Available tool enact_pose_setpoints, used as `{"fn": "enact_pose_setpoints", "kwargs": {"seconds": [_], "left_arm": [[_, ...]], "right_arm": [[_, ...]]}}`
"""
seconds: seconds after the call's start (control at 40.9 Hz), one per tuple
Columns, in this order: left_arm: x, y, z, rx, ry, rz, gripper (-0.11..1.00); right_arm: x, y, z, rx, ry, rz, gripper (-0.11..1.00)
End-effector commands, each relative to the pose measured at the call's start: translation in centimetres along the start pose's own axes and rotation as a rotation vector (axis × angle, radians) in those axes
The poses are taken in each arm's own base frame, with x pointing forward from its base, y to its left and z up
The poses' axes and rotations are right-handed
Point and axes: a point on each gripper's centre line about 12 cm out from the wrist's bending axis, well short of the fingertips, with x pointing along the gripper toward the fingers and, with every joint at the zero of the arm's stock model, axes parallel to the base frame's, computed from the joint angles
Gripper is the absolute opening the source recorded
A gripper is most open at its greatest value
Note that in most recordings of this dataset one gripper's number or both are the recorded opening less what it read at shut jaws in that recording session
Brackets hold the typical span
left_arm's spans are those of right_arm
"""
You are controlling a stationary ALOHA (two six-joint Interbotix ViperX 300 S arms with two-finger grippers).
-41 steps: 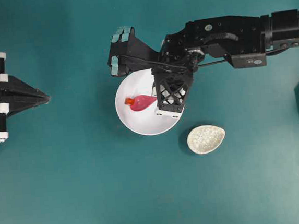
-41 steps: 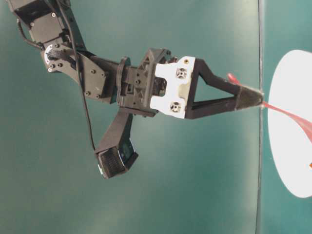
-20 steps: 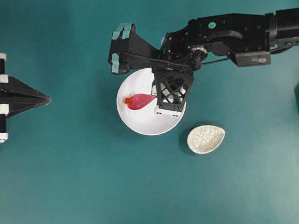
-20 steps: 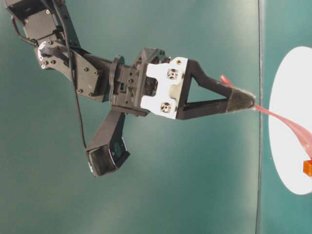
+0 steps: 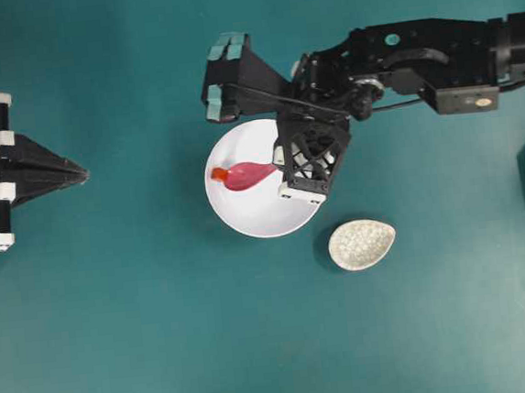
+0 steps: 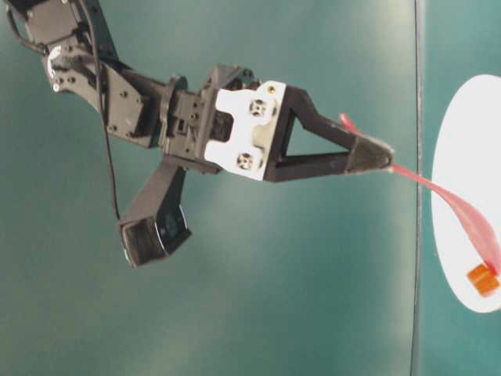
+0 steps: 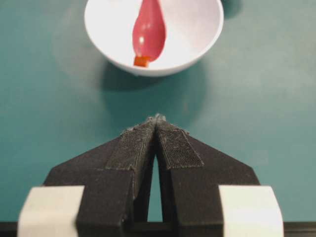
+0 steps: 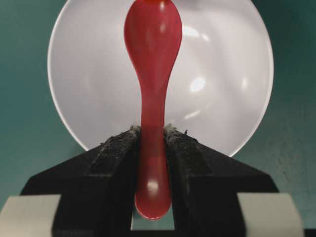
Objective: Grip the spoon and scoop the red block from the bowl with right arm.
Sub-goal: 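Raise the spoon out of the bowl with the right gripper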
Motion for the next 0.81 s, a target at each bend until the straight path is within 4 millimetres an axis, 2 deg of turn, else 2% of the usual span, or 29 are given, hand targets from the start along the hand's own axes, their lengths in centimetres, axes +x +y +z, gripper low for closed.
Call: {"fn": "enact_pose_setpoints", "kwargs": {"seconds": [0.0,0.171,0.587,0.783], "left_arm": [[0.0,0.0,1.1,0.005,-0.025,0.001,0.0],[0.0,0.0,1.0,0.004,-0.023,-0.001,0.0],[0.0,0.0,1.0,0.005,-0.023,0.001,0.0],[0.0,0.0,1.0,0.003,-0.023,0.001,0.0]], "right_arm": [[-1.9,0.4,0.4,0.009,-0.077,0.013,0.24],[-2.1,0.2,-0.2,0.029,-0.115,0.014,0.24],[-2.2,0.1,-0.7,0.02,-0.082,0.009,0.24],[-3.4,-0.2,-0.8,0.02,-0.073,0.002,0.24]]}}
